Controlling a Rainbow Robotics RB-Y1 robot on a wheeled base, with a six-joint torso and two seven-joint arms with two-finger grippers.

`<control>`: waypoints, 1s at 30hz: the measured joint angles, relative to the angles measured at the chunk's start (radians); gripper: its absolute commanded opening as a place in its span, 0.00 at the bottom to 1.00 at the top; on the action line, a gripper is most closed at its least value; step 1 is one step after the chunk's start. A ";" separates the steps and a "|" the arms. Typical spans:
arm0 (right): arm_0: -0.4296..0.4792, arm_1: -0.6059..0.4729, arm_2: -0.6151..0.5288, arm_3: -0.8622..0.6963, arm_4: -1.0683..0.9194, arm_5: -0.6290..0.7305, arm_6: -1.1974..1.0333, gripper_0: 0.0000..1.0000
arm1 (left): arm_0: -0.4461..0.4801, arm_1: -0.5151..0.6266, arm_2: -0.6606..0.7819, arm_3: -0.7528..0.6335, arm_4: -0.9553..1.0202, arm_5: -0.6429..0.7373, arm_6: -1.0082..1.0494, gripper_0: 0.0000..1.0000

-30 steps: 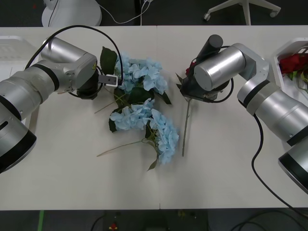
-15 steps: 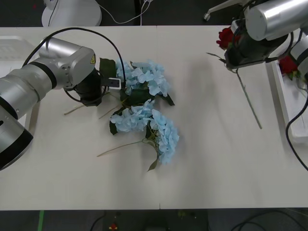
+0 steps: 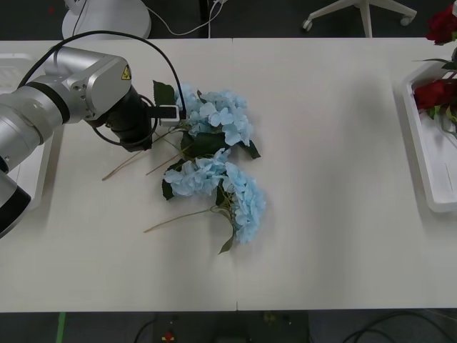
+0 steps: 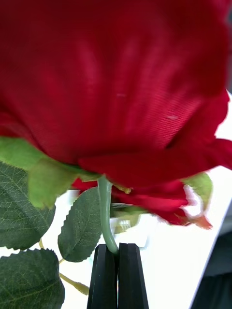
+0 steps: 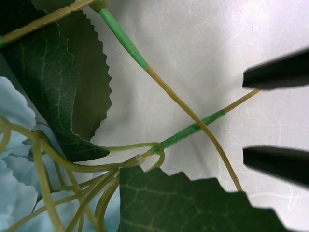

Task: Put the red flowers into the right box and the blue flowers into the left box

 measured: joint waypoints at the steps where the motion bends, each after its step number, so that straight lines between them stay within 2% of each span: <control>1: 0.000 -0.002 0.000 0.039 0.016 -0.045 0.027 0.00 | 0.000 0.000 0.000 0.000 0.000 0.000 0.000 1.00; 6: -0.001 -0.001 0.000 0.207 0.066 -0.234 0.098 0.00 | 0.000 0.000 0.000 -0.001 0.000 0.000 0.000 1.00; 15: 0.006 0.001 -0.002 0.375 0.108 -0.370 0.096 0.00 | 0.006 0.000 0.000 0.000 -0.007 0.000 0.020 1.00; 24: 0.125 0.015 -0.010 0.395 0.091 -0.551 0.084 0.00 | 0.036 0.000 0.000 -0.001 -0.032 0.001 0.341 0.99; 28: 0.175 0.036 -0.010 0.395 0.091 -0.563 0.049 0.00 | 0.047 -0.002 0.000 -0.001 -0.072 0.008 0.343 0.49; 29: 0.183 0.042 -0.010 0.395 0.090 -0.564 0.043 0.00 | 0.050 -0.003 0.000 -0.001 -0.089 0.014 0.343 0.22; 30: 0.190 0.047 -0.010 0.395 0.087 -0.565 0.039 0.00 | 0.053 -0.004 0.000 -0.001 -0.100 0.020 0.343 0.07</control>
